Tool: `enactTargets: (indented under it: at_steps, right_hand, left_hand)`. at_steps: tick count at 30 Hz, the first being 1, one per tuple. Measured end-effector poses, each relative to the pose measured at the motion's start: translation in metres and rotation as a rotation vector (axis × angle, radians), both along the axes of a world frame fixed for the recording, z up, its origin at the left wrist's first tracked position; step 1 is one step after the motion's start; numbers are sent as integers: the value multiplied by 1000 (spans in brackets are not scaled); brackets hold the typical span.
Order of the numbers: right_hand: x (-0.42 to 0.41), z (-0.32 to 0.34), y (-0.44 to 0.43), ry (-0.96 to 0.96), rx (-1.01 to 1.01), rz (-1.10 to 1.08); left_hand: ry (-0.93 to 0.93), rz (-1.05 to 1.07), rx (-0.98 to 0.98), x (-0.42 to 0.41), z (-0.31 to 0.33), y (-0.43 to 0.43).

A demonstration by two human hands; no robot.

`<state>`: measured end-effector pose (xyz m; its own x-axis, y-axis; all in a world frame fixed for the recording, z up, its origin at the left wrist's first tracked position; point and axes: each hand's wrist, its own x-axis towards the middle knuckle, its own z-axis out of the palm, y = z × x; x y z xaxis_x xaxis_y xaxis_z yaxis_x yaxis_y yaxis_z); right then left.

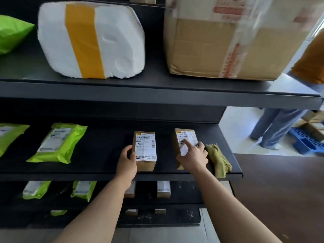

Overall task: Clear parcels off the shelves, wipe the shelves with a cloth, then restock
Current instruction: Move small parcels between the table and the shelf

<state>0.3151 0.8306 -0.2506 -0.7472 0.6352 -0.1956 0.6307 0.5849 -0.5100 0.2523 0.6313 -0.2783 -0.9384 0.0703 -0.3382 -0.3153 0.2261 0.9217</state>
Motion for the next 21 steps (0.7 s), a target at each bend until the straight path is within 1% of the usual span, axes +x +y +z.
enactTargets:
  at_steps: [8,15,19,21]
  right_hand:
    - [-53,-23,-27,-100,29,-20]
    - [-71,-40,-35,-162,67,-55]
    - [-76,-46,-38,-157,68,-66]
    - [-78,-49,-38,-136,66,-72]
  left_hand:
    - [23,26,-141,-54,-20,-44]
    - [20,26,-252,-88,-35,-47]
    - [-20,8,-381,-90,-37,-45]
    - [15,-40,-497,-89,-38,-44]
